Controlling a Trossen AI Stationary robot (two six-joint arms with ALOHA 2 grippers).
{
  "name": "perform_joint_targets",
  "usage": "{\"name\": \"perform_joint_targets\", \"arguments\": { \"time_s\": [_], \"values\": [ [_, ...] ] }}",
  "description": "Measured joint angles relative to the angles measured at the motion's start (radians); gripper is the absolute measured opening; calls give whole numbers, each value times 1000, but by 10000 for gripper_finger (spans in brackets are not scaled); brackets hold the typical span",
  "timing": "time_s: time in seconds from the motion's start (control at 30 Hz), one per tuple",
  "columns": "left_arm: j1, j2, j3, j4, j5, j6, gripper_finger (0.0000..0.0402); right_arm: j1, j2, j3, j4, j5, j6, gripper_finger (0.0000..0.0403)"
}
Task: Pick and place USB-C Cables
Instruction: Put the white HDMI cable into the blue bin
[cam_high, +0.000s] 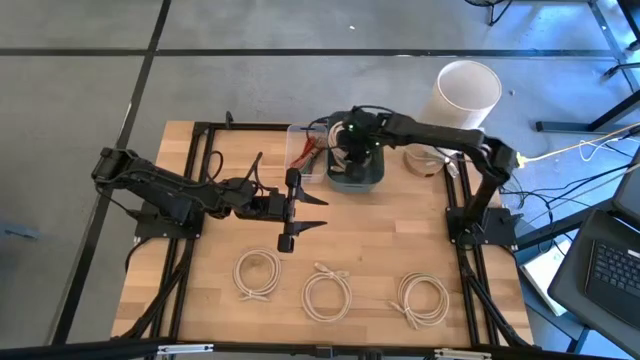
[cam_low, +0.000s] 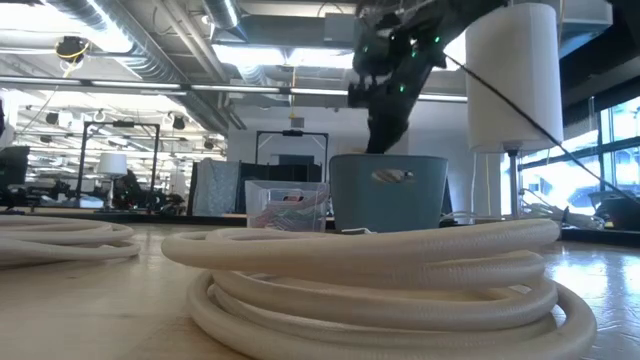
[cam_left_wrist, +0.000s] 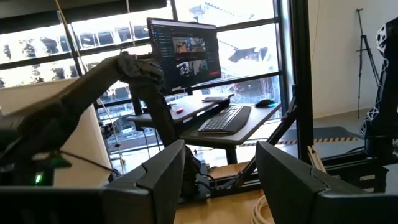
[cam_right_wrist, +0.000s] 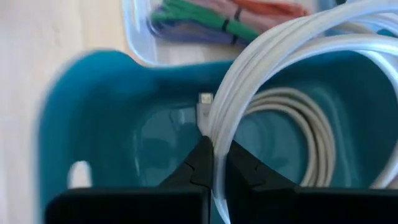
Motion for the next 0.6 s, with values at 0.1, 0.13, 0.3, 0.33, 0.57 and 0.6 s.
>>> {"name": "perform_joint_targets", "arguments": {
  "time_s": [0.1,0.13,0.3,0.33,0.57,0.6],
  "values": [
    [0,0,0,0,0,0,191,-14,46,0,18,1,0,15],
    [0,0,0,0,0,0,191,-19,59,0,21,1,0,15],
    [0,0,0,0,0,0,191,-30,111,0,23,-1,0,15],
    [0,0,0,0,0,0,191,-30,119,0,24,-1,0,15],
    [0,0,0,0,0,0,191,-31,162,0,38,-26,-1,15],
    [0,0,0,0,0,0,191,-31,167,0,38,-27,0,15]
  ]
}}
